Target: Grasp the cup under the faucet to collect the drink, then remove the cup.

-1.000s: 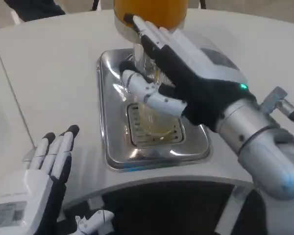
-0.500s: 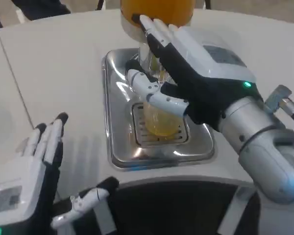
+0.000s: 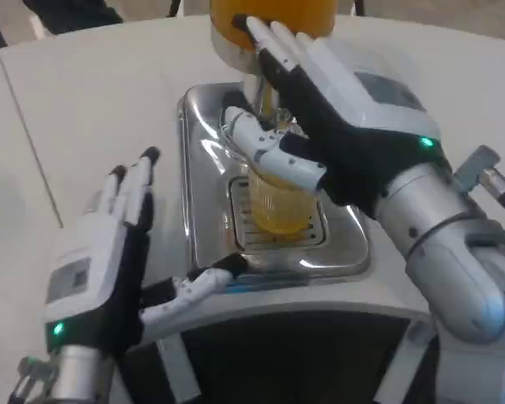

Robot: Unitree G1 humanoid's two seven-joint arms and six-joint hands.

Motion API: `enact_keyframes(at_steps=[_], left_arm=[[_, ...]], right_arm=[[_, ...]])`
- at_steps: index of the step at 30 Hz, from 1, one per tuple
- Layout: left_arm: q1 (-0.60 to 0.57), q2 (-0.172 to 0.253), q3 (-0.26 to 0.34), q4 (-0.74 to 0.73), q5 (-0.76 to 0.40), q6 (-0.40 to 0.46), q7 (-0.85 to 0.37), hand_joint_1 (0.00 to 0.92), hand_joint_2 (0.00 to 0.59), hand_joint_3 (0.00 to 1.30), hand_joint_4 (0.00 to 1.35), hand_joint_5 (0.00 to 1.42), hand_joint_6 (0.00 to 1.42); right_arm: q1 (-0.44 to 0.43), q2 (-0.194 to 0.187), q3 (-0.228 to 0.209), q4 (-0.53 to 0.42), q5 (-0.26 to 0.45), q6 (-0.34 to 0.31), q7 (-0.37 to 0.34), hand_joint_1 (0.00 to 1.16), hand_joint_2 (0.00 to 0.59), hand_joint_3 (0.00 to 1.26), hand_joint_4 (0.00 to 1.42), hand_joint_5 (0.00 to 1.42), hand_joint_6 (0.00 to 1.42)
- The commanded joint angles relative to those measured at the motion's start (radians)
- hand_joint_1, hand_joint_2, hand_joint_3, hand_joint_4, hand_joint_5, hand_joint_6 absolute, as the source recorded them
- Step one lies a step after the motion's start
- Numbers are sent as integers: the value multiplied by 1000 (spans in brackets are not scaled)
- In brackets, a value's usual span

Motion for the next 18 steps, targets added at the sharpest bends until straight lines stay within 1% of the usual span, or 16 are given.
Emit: enact_keyframes(at_steps=[1, 10, 14, 18], left_arm=[[-46, -17, -28, 52, -30, -13, -7, 261, 62, 0, 0, 0, 58], [-125, -18, -75, 134, -22, -32, 13, 271, 59, 0, 0, 4, 63], [-162, -33, -82, 175, -41, -35, 17, 282, 61, 0, 0, 14, 70], [-194, -38, -85, 207, -43, -45, 30, 288, 60, 0, 0, 15, 72]], right_arm=[[34, 12, 4, 16, 2, -22, 17, 50, 555, 34, 0, 0, 4], [48, 19, -11, 10, -15, -34, 36, 51, 555, 34, 0, 0, 2], [50, 21, -10, 15, -21, -38, 46, 53, 557, 34, 0, 0, 1], [30, 19, -5, 43, 0, -52, 73, 59, 556, 34, 0, 0, 1]])
